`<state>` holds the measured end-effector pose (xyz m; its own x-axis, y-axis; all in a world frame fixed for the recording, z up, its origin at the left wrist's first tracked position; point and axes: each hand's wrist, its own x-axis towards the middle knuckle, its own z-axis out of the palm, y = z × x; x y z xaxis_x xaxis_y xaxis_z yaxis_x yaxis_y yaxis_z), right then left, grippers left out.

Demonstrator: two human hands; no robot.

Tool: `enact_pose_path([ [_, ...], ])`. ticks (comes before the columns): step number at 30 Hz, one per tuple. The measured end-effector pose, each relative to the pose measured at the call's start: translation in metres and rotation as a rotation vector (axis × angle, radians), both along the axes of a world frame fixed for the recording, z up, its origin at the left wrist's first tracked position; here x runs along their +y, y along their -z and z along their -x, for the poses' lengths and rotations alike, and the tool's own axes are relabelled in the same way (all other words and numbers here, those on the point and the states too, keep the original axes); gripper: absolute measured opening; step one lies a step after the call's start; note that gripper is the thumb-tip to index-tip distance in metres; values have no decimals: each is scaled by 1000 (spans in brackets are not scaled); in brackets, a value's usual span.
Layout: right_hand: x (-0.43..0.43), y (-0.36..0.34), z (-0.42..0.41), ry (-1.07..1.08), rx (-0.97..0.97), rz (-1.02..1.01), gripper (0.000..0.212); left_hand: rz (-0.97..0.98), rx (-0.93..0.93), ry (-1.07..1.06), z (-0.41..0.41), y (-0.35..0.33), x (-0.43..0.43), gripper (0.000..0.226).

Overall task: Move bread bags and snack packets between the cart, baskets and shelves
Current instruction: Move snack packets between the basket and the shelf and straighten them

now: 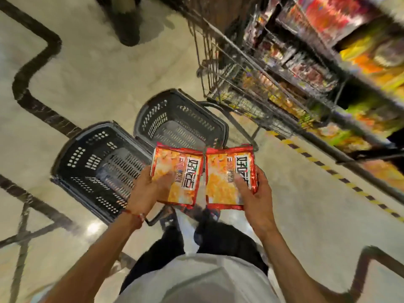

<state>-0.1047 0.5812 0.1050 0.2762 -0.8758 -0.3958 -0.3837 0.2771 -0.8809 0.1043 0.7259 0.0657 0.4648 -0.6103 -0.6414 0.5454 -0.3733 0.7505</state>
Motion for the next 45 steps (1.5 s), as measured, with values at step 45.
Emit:
enact_pose_path([
  [45,-459,-105,891,1066,-104,237,55,307,-136,1086,888,-142,-771,37],
])
